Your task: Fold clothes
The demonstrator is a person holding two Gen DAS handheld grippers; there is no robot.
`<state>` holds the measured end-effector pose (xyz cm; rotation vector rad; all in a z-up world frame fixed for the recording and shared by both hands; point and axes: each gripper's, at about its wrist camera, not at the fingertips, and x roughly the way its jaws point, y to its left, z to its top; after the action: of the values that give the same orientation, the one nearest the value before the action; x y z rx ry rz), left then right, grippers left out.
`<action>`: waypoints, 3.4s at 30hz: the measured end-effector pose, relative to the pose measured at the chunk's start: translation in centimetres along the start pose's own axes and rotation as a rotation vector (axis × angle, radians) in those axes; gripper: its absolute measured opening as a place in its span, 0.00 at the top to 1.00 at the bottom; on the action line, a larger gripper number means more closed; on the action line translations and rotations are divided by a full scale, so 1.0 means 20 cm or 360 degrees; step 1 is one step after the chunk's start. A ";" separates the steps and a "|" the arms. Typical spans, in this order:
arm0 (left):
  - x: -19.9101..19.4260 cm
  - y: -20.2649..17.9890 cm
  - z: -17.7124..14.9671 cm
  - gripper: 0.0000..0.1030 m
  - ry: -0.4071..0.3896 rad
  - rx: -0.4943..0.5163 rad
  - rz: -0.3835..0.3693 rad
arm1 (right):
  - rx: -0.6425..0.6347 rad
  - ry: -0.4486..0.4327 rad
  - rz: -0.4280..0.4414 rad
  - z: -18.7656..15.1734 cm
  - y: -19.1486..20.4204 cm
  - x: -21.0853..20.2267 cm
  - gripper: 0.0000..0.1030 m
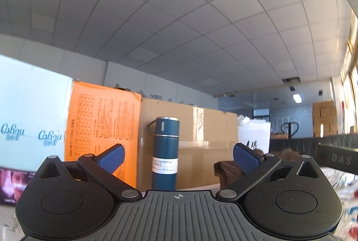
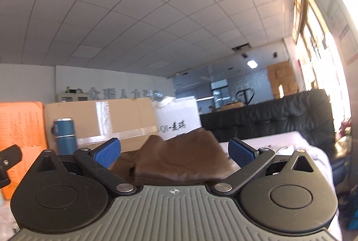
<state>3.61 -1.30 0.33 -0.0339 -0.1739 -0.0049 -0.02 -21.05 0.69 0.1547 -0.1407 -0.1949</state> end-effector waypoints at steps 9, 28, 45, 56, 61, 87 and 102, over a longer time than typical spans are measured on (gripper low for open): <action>-0.01 0.00 -0.01 0.00 0.0015 0.0033 0.0090 | -0.0035 0.0035 -0.0075 -0.04 -0.01 0.04 0.00; -0.03 0.00 -0.01 0.00 0.0012 0.0051 0.0050 | -0.0133 -0.0065 -0.0052 -0.06 0.05 -0.01 0.00; -0.03 -0.01 0.00 0.00 -0.0014 0.0069 0.0001 | -0.0180 -0.0153 -0.0122 -0.07 0.06 -0.04 0.00; -0.03 -0.02 0.00 0.00 0.0000 0.0062 -0.0008 | -0.0194 -0.0117 -0.0097 -0.08 0.08 -0.02 0.00; -0.03 -0.02 0.00 0.00 -0.0004 0.0066 -0.0004 | -0.0195 -0.0111 -0.0098 -0.08 0.08 -0.02 0.00; -0.03 -0.02 0.00 0.00 -0.0013 0.0076 -0.0036 | -0.0190 -0.0110 -0.0096 -0.09 0.08 0.00 0.00; -0.03 -0.02 0.00 0.00 -0.0015 0.0076 -0.0054 | -0.0188 -0.0110 -0.0097 -0.09 0.08 0.00 0.00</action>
<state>3.01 -1.74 0.22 0.0165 -0.1837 -0.0347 0.62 -19.22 -0.88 0.0344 -0.1930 -0.2685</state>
